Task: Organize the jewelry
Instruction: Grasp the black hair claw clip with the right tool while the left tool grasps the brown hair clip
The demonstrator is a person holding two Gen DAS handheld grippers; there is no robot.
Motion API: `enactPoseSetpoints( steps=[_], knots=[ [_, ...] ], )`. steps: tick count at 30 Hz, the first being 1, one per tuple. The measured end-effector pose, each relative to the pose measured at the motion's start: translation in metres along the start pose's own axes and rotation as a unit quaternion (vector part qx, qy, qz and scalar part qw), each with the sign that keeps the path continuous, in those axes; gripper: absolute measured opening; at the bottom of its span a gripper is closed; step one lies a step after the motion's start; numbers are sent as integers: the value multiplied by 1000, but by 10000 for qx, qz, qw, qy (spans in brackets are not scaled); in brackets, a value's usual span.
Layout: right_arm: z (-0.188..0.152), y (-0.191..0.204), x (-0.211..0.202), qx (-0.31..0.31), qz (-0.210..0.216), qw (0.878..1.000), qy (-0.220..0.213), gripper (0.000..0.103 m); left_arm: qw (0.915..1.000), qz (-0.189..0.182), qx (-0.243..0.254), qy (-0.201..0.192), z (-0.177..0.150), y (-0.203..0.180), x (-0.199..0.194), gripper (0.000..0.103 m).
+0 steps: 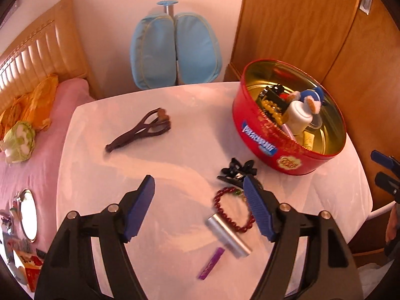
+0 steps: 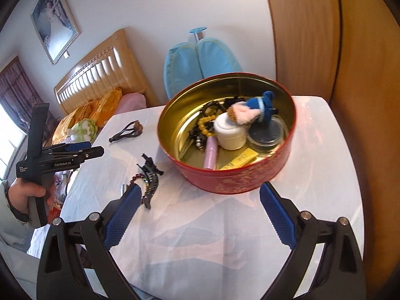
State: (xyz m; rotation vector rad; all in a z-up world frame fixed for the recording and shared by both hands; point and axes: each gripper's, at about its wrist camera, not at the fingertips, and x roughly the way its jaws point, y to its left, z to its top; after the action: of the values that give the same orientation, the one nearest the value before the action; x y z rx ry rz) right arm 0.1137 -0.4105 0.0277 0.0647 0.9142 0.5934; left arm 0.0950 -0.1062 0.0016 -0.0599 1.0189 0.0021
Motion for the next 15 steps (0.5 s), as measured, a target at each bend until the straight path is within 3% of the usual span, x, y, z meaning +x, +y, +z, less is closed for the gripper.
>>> enactPoseSetpoints(
  steps=[4,8,11,15],
  knots=[
    [5,35,20,-295,266,9991,136,96,10000,69,3,-59,-9,26,-5,74],
    [2,69,44,-466,301,9977,398,96,9997,-83,200,-64,3,47,13,74],
    [-2,88,65,-328,62,9978,576,96,9976,-277,640,-37,20,61,38,74],
    [-8,103,91,331,-287,9959,787,96,9884,-404,1466,-30,49,78,81,74]
  ],
)
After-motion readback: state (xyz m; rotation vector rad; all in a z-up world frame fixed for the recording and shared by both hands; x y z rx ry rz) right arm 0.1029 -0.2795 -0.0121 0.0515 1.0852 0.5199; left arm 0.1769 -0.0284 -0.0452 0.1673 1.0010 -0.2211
